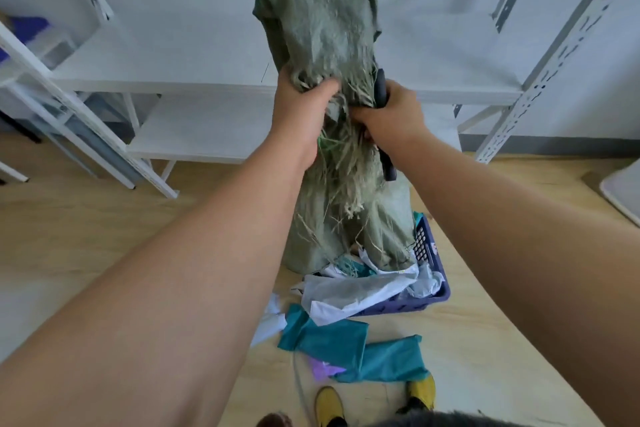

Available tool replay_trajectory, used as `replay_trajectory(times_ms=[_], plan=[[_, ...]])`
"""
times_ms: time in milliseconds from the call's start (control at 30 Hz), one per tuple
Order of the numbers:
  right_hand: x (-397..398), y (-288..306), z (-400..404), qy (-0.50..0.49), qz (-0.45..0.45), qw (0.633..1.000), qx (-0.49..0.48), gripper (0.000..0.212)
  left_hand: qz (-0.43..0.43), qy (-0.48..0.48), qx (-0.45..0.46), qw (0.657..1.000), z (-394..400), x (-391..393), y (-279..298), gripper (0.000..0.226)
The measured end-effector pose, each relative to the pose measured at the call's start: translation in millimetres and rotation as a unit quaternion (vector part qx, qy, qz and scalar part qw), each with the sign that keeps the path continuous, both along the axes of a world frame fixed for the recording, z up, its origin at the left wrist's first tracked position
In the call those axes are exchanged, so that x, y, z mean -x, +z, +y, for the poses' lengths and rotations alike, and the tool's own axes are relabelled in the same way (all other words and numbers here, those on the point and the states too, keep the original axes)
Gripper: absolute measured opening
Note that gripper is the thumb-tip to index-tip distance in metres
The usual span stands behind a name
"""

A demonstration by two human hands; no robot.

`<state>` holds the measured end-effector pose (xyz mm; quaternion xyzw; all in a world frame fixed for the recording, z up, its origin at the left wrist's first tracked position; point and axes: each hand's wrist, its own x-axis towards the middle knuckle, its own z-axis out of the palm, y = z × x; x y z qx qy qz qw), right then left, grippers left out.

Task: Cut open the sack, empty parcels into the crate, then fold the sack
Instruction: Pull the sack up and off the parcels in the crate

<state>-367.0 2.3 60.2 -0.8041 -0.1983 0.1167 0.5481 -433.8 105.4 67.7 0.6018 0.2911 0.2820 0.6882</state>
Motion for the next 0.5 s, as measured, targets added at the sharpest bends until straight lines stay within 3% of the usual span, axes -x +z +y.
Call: replay_trajectory(times_ms=[133, 233, 300, 400, 500], plan=[[-17.1, 1.9, 11.8, -0.016, -0.035, 0.999, 0.004, 0.023, 0.092, -0.012, -0.107, 0.99, 11.0, 15.5, -29.8, 0.098], [-27.8, 8.3, 18.3, -0.021, -0.093, 0.994, 0.053, 0.029, 0.113, -0.039, -0.108, 0.987, 5.6, 15.3, -46.6, 0.108], [-30.1, 19.8, 24.4, -0.018, -0.128, 0.991, 0.02, 0.026, 0.123, -0.07, -0.122, 0.982, 2.0, 9.2, -48.2, 0.096], [-27.6, 27.9, 33.2, 0.054, -0.126, 0.987, 0.087, 0.013, 0.105, -0.114, -0.09, 0.984, -2.2, -7.8, -44.9, 0.07], [-31.3, 21.5, 30.7, 0.1, -0.069, 0.987, 0.103, 0.018, 0.118, -0.06, -0.05, 0.99, -10.8, -22.1, -45.9, 0.041]])
